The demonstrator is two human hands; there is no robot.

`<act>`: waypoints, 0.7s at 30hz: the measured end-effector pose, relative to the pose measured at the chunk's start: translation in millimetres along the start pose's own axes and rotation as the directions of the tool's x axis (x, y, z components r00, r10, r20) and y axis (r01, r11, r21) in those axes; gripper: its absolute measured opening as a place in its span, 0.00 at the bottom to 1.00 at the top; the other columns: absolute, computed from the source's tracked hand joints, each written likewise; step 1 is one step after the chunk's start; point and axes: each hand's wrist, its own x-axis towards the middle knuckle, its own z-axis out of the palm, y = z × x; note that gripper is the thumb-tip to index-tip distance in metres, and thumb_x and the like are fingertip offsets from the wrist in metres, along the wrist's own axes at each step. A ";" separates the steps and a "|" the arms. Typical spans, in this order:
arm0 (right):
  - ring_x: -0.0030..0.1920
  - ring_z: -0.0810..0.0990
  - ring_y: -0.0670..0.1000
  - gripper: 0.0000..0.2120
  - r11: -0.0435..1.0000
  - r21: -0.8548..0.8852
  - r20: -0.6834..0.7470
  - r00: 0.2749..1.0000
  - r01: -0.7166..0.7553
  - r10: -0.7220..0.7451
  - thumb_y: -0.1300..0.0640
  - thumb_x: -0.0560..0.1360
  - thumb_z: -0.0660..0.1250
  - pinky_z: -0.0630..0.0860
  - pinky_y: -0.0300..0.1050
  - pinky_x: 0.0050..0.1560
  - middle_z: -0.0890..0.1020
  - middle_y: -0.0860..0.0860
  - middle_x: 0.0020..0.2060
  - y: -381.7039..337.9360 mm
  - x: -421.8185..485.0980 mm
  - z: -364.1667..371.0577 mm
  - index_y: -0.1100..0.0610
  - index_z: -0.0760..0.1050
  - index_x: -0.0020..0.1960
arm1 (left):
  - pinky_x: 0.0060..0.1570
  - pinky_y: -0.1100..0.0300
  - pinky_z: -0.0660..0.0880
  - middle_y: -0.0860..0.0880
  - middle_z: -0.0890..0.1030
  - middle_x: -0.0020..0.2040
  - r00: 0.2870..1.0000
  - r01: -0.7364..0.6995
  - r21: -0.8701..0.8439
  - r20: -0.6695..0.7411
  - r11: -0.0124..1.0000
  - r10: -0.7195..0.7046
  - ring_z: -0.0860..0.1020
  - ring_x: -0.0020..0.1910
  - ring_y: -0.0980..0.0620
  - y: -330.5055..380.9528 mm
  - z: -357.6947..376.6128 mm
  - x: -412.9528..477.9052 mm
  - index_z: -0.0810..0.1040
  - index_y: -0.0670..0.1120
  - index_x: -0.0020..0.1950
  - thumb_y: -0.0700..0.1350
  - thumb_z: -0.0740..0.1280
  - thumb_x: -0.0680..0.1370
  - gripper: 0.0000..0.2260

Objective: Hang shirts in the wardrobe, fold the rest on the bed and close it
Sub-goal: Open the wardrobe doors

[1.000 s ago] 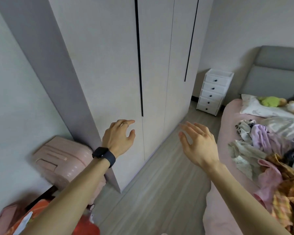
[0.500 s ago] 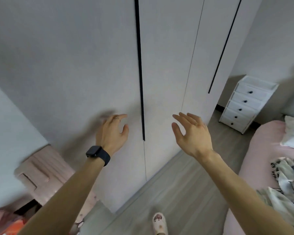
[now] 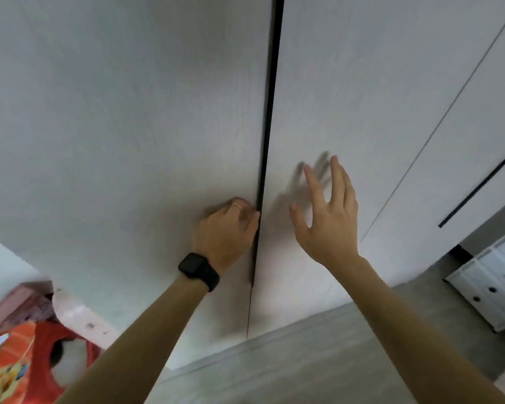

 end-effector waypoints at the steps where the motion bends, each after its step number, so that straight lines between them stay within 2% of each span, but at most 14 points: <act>1: 0.80 0.54 0.61 0.31 0.999 -0.021 -0.031 0.999 0.036 -0.037 0.42 0.81 0.62 0.60 0.63 0.74 0.54 0.61 0.80 5.5 9.9 8.0 0.50 0.60 0.80 | 0.42 0.57 0.78 0.56 0.84 0.48 0.999 0.041 0.009 -0.003 0.999 -0.041 0.82 0.44 0.50 5.0 5.6 2.5 0.79 0.52 0.54 0.59 0.64 0.79 0.13; 4: 0.81 0.49 0.61 0.33 0.993 -0.034 -0.112 0.987 0.114 -0.117 0.41 0.81 0.61 0.53 0.66 0.76 0.52 0.62 0.80 22.2 39.4 29.9 0.49 0.55 0.81 | 0.36 0.59 0.67 0.60 0.79 0.41 0.983 0.185 0.137 -0.022 0.973 -0.184 0.77 0.38 0.51 24.0 22.3 6.8 0.75 0.57 0.49 0.69 0.58 0.76 0.18; 6: 0.81 0.48 0.62 0.33 0.981 0.016 -0.177 0.966 0.193 -0.187 0.43 0.81 0.61 0.53 0.70 0.75 0.53 0.65 0.79 33.5 53.2 44.4 0.50 0.56 0.81 | 0.33 0.60 0.60 0.63 0.69 0.33 0.955 0.297 0.216 -0.080 0.930 -0.286 0.68 0.31 0.54 37.6 31.3 8.0 0.68 0.58 0.44 0.75 0.51 0.72 0.22; 8: 0.80 0.48 0.64 0.34 0.963 0.049 -0.259 0.935 0.263 -0.242 0.44 0.80 0.63 0.53 0.72 0.74 0.55 0.67 0.78 39.6 60.8 60.7 0.51 0.56 0.81 | 0.30 0.63 0.57 0.62 0.65 0.29 0.932 0.357 0.257 -0.167 0.898 -0.322 0.66 0.27 0.56 43.4 38.0 12.7 0.66 0.56 0.40 0.75 0.53 0.73 0.23; 11: 0.80 0.47 0.64 0.37 0.943 0.082 -0.353 0.895 0.322 -0.274 0.43 0.77 0.65 0.50 0.72 0.74 0.53 0.64 0.79 45.2 66.1 79.2 0.51 0.55 0.81 | 0.30 0.61 0.64 0.57 0.75 0.32 0.924 0.365 0.296 -0.232 0.883 -0.304 0.76 0.33 0.50 45.1 43.7 17.7 0.69 0.52 0.38 0.69 0.61 0.76 0.21; 13: 0.80 0.46 0.63 0.37 0.935 0.091 -0.362 0.886 0.342 -0.289 0.42 0.77 0.63 0.46 0.70 0.74 0.48 0.60 0.80 45.3 69.0 86.2 0.50 0.54 0.82 | 0.32 0.61 0.67 0.54 0.79 0.33 0.929 0.334 0.308 -0.266 0.891 -0.257 0.78 0.34 0.47 45.5 43.5 16.5 0.71 0.49 0.37 0.64 0.66 0.77 0.20; 16: 0.81 0.46 0.62 0.37 0.926 0.105 -0.352 0.885 0.362 -0.306 0.40 0.78 0.61 0.43 0.68 0.75 0.44 0.59 0.81 48.7 69.7 89.5 0.48 0.52 0.82 | 0.36 0.63 0.64 0.53 0.78 0.29 0.930 0.309 0.394 -0.316 0.866 -0.188 0.77 0.30 0.46 52.0 44.0 11.9 0.72 0.47 0.33 0.56 0.72 0.76 0.18; 21: 0.81 0.46 0.61 0.37 0.928 0.106 -0.340 0.890 0.357 -0.304 0.39 0.79 0.60 0.41 0.67 0.77 0.44 0.58 0.81 47.7 68.9 88.5 0.47 0.50 0.82 | 0.36 0.63 0.62 0.51 0.76 0.25 0.934 0.328 0.479 -0.296 0.814 -0.202 0.76 0.27 0.46 64.9 41.9 8.8 0.65 0.49 0.31 0.51 0.72 0.75 0.20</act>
